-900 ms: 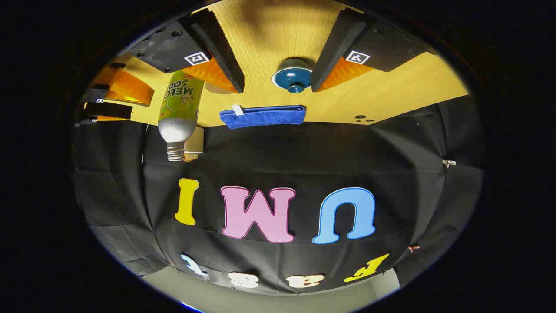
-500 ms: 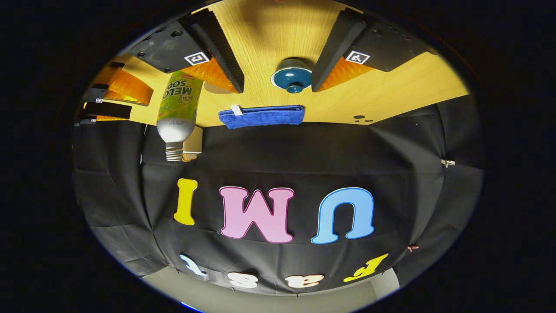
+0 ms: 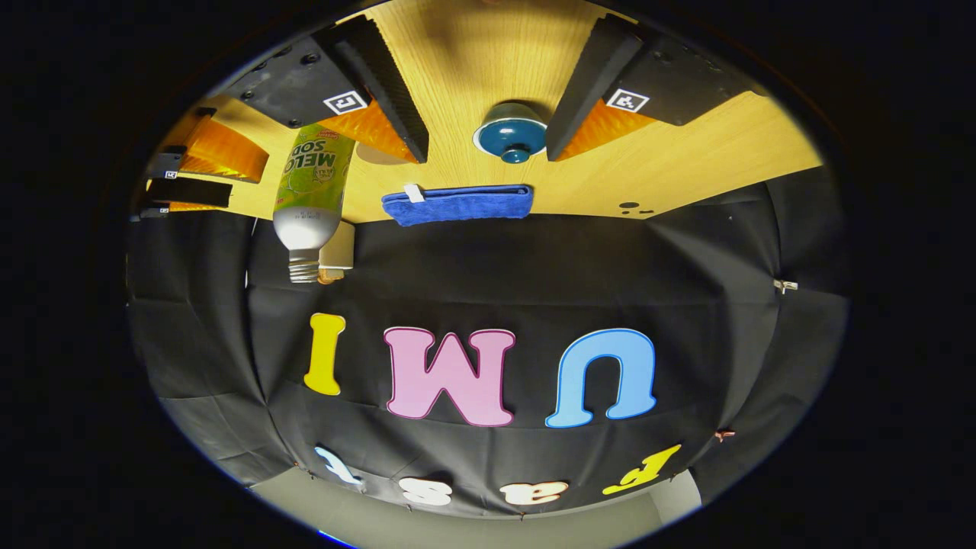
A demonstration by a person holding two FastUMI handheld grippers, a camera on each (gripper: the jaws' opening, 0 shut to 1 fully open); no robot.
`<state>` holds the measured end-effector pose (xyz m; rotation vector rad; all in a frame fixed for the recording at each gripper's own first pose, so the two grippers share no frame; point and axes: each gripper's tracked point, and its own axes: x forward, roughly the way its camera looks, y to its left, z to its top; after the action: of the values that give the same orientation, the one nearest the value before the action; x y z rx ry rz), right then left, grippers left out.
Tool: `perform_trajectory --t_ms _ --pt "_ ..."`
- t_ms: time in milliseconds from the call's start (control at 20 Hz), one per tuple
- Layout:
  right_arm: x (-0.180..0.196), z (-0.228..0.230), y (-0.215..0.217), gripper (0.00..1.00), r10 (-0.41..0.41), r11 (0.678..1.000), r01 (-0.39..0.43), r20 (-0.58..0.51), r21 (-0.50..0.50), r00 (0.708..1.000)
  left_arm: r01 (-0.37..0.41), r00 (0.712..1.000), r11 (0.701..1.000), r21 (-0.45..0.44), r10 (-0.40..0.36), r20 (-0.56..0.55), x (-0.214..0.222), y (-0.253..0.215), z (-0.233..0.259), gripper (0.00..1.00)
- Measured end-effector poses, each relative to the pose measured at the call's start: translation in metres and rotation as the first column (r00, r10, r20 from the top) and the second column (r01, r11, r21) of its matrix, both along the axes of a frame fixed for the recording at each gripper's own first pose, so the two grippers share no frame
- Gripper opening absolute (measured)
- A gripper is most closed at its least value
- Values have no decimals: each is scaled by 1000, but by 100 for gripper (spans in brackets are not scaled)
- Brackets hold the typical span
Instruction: Open the teacup lid with one hand, grasp the water bottle and pour water into the teacup with the other hand; after pouring, place the water bottle on the coaster and then close the teacup lid.
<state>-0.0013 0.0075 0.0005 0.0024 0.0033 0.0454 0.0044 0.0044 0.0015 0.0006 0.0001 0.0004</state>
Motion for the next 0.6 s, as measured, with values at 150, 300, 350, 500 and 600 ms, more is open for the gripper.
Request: perform_trajectory --t_ms 150,300,350,500,600 --pt "-1 0 1 98 3 1000 -3 0 0 1000 -13 1000 1000 0 13 -4 12 13 -2 98" --pt "0 1 1 96 7 1000 -7 1 -1 1000 -17 1000 1000 2 17 -10 42 27 -3 98" --pt "-1 0 1 98 7 1000 -7 0 0 1000 -10 1000 1000 6 11 -17 48 28 -4 98" --pt "0 0 1 98 7 1000 -7 0 -1 1000 16 998 999 31 -14 -57 66 27 -9 96" --pt "0 1 0 98 7 1000 -7 0 0 1000 31 995 998 51 -26 -98 74 25 -15 96"
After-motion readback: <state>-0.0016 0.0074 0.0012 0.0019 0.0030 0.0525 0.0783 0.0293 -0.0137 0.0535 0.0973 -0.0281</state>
